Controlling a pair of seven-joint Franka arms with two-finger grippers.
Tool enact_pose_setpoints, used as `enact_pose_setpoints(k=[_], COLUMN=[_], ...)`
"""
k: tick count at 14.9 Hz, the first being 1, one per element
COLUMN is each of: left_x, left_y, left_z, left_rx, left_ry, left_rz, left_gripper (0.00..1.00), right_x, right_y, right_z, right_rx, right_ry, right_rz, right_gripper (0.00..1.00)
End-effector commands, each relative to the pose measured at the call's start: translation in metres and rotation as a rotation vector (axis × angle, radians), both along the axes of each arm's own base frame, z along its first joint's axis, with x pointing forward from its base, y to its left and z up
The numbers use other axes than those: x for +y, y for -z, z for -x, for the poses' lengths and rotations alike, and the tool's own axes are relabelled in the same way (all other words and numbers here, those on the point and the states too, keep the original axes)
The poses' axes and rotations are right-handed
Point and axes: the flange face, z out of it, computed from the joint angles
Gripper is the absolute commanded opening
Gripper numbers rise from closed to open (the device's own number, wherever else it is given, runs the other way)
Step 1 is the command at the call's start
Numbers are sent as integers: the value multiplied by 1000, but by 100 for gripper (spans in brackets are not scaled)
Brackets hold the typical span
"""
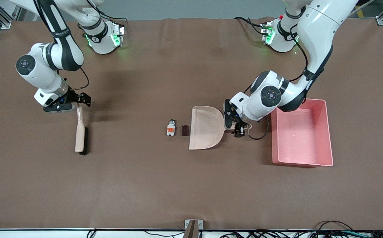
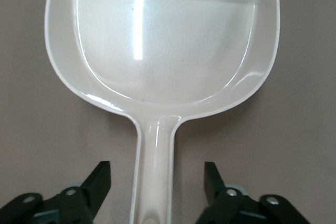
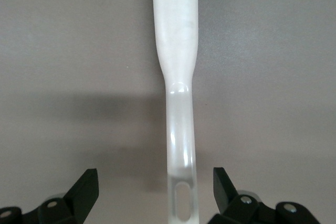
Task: Clean e-waste and dump in bin
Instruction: 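Grasp the dustpan handle with the left gripper while the right gripper grasps the brush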
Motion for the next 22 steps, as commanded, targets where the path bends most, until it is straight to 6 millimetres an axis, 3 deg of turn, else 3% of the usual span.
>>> enact_pose_setpoints(k=[1,5,12,15,20,22], left_x=[-11,-24,-27,-28,-29,-33], left_y=[0,1,5,11,13,15], left_z=[2,10,11,11,10,8], left_rx=[-20,-11,-55,-53,-66,-65], left_ry=[30,21,28,37,36,37], left_rz=[-1,-7,-71,-77,-92,-86], left_gripper=[77,74,66,62,58,56], right_x=[-11,-16,-14,-13,-13,-12], right_y=[20,27,32,31,32,33], right_z=[-1,-2,-14,-23,-23,-23], right_rx=[-24,-13,-13,-22,-18,-16], right_ry=[12,23,21,19,19,20], right_rz=[10,10,11,12,11,10], right_gripper=[91,68,66,59,38,23])
